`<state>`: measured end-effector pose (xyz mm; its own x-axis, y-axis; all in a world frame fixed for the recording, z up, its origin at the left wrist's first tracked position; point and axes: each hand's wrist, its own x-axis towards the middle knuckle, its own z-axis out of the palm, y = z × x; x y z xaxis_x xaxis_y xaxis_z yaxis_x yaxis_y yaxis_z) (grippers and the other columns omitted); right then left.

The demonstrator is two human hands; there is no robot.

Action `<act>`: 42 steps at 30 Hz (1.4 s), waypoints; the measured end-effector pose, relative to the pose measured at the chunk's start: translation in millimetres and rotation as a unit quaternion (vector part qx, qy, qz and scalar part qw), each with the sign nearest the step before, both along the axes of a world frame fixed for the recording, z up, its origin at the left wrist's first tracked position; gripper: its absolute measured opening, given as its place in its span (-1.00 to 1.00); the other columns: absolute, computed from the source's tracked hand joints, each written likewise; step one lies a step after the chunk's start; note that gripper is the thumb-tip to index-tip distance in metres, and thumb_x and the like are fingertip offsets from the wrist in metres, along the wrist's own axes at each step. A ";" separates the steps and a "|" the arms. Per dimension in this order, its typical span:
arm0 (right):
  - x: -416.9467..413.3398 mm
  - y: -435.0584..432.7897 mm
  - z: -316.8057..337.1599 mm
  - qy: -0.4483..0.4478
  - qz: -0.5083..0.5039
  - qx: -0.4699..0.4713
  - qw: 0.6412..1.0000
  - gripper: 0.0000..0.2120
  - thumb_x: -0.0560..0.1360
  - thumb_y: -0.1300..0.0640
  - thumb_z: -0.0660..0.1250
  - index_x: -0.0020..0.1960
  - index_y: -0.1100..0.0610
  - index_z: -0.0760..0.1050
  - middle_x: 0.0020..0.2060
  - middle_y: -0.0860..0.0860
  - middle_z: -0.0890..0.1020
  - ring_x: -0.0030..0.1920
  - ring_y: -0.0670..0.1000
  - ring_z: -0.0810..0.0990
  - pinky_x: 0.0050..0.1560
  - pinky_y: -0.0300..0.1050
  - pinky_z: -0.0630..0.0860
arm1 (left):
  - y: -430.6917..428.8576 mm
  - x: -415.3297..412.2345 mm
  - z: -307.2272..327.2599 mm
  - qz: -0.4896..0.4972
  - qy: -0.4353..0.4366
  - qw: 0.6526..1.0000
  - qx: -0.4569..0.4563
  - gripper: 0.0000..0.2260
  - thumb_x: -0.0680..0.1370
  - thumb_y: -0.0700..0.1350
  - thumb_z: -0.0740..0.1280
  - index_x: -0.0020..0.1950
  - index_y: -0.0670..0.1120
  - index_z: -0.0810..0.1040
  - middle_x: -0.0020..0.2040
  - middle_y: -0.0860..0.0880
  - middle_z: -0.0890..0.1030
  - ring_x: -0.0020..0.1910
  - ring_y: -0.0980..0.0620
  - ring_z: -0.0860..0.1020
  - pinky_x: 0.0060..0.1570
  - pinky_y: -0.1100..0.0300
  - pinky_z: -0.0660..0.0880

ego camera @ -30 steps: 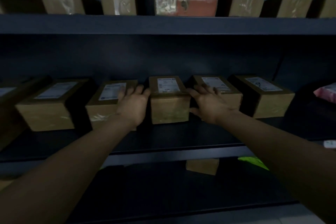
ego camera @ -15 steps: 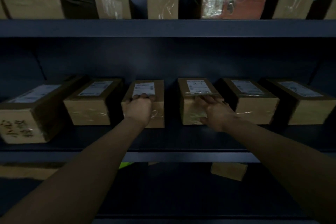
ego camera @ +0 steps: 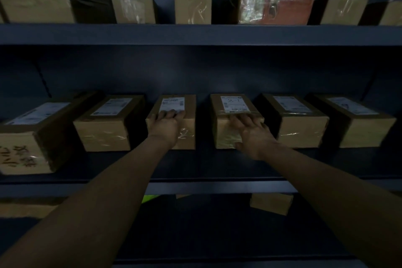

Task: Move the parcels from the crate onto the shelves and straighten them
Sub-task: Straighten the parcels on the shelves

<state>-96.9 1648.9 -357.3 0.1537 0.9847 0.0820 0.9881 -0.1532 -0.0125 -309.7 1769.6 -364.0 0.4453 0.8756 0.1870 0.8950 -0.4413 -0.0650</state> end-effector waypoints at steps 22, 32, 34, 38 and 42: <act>-238.1 63.0 28.8 -0.022 0.173 0.037 0.984 -0.42 0.60 -0.02 0.21 0.54 0.11 0.12 0.51 0.10 0.19 0.51 0.15 0.05 0.50 0.12 0.01 | -28.4 -256.4 30.7 0.136 -0.029 0.987 0.084 -0.43 0.53 -0.10 0.27 0.51 -0.07 0.16 0.45 -0.15 0.25 0.46 -0.17 0.12 0.44 -0.24 -0.05; -287.8 85.0 21.0 -0.021 0.170 0.025 0.985 -0.36 0.57 -0.01 0.25 0.56 0.11 0.09 0.50 0.09 0.19 0.48 0.13 0.11 0.50 0.15 0.01 | 13.8 -305.3 0.2 0.082 -0.050 0.993 0.067 -0.49 0.54 -0.21 0.27 0.48 0.02 0.29 0.37 -0.10 0.41 0.31 -0.14 0.38 0.23 -0.04 0.39; -290.4 83.8 19.4 -0.020 0.168 0.022 0.985 -0.36 0.57 0.00 0.25 0.56 0.10 0.07 0.51 0.08 0.17 0.49 0.13 0.10 0.50 0.16 0.01 | 18.3 -306.8 0.9 0.086 -0.052 0.992 0.073 -0.51 0.53 -0.23 0.27 0.46 0.01 0.33 0.33 -0.11 0.45 0.25 -0.14 0.44 0.17 -0.01 0.44; -292.7 76.4 18.7 -0.025 0.172 0.022 0.985 -0.38 0.57 0.02 0.25 0.55 0.10 0.10 0.51 0.09 0.18 0.49 0.13 0.08 0.50 0.16 0.00 | 19.7 -306.4 0.2 0.092 -0.040 0.992 0.080 -0.50 0.54 -0.25 0.26 0.46 0.02 0.31 0.31 -0.12 0.46 0.23 -0.15 0.47 0.15 0.00 0.45; -286.0 63.9 24.9 -0.029 0.172 0.039 0.984 -0.40 0.57 0.04 0.25 0.54 0.12 0.12 0.50 0.09 0.22 0.50 0.13 0.08 0.50 0.10 0.00 | 22.3 -306.7 -0.5 0.104 -0.037 0.991 0.075 -0.50 0.54 -0.25 0.27 0.46 -0.01 0.31 0.34 -0.12 0.43 0.28 -0.17 0.42 0.23 -0.05 0.40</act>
<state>-382.9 1712.8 -332.3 -0.1952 0.9680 0.1578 0.9806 0.1900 0.0479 -616.4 1791.9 -364.5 0.2379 0.9066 0.3484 0.9704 -0.2369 -0.0462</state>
